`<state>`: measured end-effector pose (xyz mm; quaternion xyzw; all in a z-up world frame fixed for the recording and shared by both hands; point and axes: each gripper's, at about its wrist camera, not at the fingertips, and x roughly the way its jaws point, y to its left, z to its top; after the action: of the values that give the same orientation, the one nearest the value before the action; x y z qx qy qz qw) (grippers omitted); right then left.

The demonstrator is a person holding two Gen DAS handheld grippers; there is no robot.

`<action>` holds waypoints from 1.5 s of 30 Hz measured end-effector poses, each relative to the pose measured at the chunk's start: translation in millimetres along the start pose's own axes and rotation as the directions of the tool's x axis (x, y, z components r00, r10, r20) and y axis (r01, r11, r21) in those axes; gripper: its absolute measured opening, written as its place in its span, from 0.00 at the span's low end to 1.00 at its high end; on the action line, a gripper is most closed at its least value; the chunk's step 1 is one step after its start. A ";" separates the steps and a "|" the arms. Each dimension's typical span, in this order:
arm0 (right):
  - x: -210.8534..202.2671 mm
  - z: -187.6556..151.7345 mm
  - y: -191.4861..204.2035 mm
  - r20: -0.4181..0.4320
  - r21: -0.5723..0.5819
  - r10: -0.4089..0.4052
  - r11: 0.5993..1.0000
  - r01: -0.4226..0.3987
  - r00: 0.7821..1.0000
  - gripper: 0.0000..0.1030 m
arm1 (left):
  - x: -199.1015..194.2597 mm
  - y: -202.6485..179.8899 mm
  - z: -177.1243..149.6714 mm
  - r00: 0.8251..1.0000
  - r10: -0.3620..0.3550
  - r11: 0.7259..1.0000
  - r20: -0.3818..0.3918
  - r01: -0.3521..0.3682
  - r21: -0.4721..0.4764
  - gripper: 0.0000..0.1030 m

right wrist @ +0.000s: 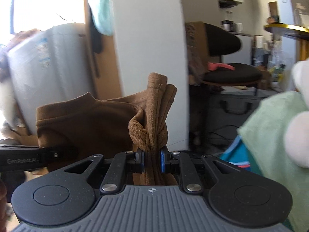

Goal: Fold clothes
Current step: 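Carry the held shirt with both grippers toward the cardboard beside the pillar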

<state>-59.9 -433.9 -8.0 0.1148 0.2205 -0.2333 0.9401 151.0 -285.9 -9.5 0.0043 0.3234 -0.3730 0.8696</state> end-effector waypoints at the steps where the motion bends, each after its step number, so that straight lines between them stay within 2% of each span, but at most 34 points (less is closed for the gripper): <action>1: 1.9 -4.2 -5.0 -0.002 -0.001 -0.023 1.000 0.023 1.000 0.14 | 7.8 -2.8 -3.3 1.000 -0.015 1.000 -0.013 0.015 -0.004 0.06; 9: 25.7 -40.5 -45.9 -0.013 0.021 -0.147 0.989 0.147 0.989 0.14 | 55.9 -24.9 -32.8 0.991 -0.113 0.992 -0.069 0.116 0.040 0.06; 17: 66.1 -73.1 -86.1 -0.024 0.110 -0.196 0.974 0.198 0.980 0.14 | 99.5 -32.5 -68.7 0.985 -0.172 0.984 -0.032 0.174 0.041 0.06; 22: 85.7 -86.9 -93.5 -0.012 0.098 -0.188 0.977 0.188 0.982 0.14 | 121.3 -27.0 -81.6 0.979 -0.203 0.979 -0.033 0.203 0.013 0.05; 28: 108.6 -94.7 -98.6 -0.014 0.136 -0.141 0.981 0.141 0.990 0.15 | 145.1 -1.0 -75.1 0.971 -0.234 0.971 -0.052 0.232 -0.053 0.05; 34: 134.3 -91.5 -100.6 -0.029 0.153 -0.112 0.982 0.115 0.993 0.15 | 162.4 23.9 -68.3 0.975 -0.218 0.974 -0.054 0.213 -0.083 0.05; 45: 136.7 -80.0 -95.0 -0.024 0.160 -0.088 0.983 0.091 0.996 0.14 | 155.2 33.2 -46.2 0.971 -0.238 0.968 -0.015 0.235 -0.090 0.04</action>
<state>-26.8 -543.6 -152.8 0.1824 0.2137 -0.2914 0.9144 226.4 -350.7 -141.6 -0.0674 0.3488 -0.4595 0.8141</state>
